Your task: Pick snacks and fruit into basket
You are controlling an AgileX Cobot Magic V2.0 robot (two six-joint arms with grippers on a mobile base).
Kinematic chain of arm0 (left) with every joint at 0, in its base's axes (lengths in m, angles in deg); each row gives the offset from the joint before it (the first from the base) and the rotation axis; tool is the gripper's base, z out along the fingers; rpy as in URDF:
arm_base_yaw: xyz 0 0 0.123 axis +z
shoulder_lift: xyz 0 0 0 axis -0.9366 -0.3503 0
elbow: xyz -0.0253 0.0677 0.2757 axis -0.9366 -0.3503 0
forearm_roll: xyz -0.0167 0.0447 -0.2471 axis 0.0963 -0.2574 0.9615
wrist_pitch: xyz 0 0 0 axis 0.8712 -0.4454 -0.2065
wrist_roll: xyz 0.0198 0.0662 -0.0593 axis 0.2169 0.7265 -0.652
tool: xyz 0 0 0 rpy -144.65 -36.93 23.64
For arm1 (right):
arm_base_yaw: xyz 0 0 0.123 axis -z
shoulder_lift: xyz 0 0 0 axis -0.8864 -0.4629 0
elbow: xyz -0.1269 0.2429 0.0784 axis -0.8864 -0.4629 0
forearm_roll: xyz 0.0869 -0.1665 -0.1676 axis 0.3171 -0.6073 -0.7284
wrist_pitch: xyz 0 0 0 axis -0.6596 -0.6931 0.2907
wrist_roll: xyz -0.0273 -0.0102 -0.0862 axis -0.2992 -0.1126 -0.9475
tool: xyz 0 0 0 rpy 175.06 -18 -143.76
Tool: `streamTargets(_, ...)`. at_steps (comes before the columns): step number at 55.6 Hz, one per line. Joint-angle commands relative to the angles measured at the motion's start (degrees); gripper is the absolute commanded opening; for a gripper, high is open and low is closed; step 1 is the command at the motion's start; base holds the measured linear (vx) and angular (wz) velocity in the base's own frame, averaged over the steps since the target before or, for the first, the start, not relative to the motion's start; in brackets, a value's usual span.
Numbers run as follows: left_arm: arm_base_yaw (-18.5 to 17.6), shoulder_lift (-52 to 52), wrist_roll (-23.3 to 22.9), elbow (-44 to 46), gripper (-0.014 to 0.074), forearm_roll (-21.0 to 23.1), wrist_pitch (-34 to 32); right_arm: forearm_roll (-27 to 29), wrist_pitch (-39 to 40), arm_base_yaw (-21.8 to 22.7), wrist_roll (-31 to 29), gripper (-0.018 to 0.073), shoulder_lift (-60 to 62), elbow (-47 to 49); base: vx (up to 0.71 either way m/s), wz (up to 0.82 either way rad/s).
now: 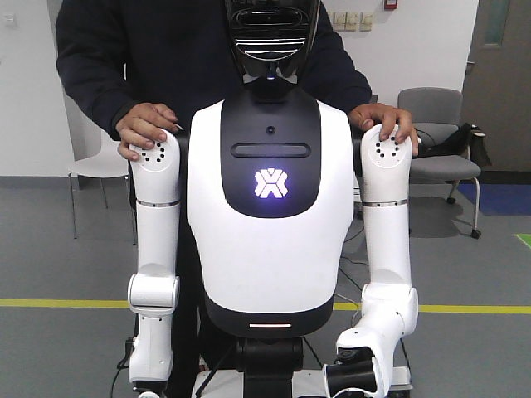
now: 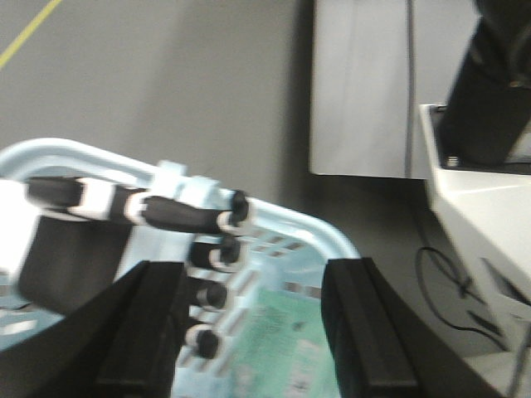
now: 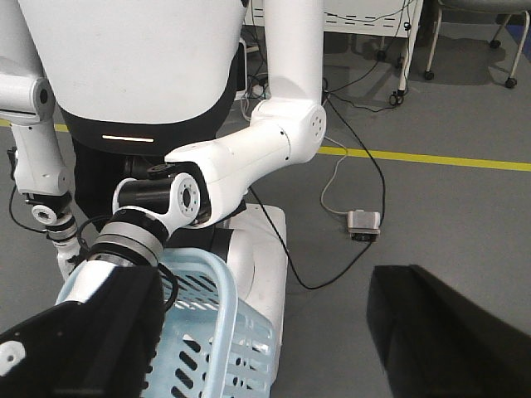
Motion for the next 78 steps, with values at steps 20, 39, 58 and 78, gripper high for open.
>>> streamTargets(20,-0.3,13.2,-2.9,2.6,0.048,5.0,-31.8,-0.2,4.1,0.3,-0.4,0.0564,-0.2,1.6,0.0,0.0)
streamTargets(39,-0.3,13.4,-2.9,2.6,0.048,4.8,-33.7,-0.2,4.1,0.3,-0.4,0.0564,-0.2,1.6,0.0,0.0)
streamTargets(58,-0.3,13.4,-2.9,2.5,0.0459,4.1,-33.4,-0.2,4.1,0.3,-0.4,0.0564,-0.2,1.6,0.0,0.0)
streamTargets(78,0.4,19.3,-49.1,2.4,0.0057,-48.2,-31.9,-0.2,4.1,0.3,-0.4,0.0564,-0.2,1.6,0.0,0.0)
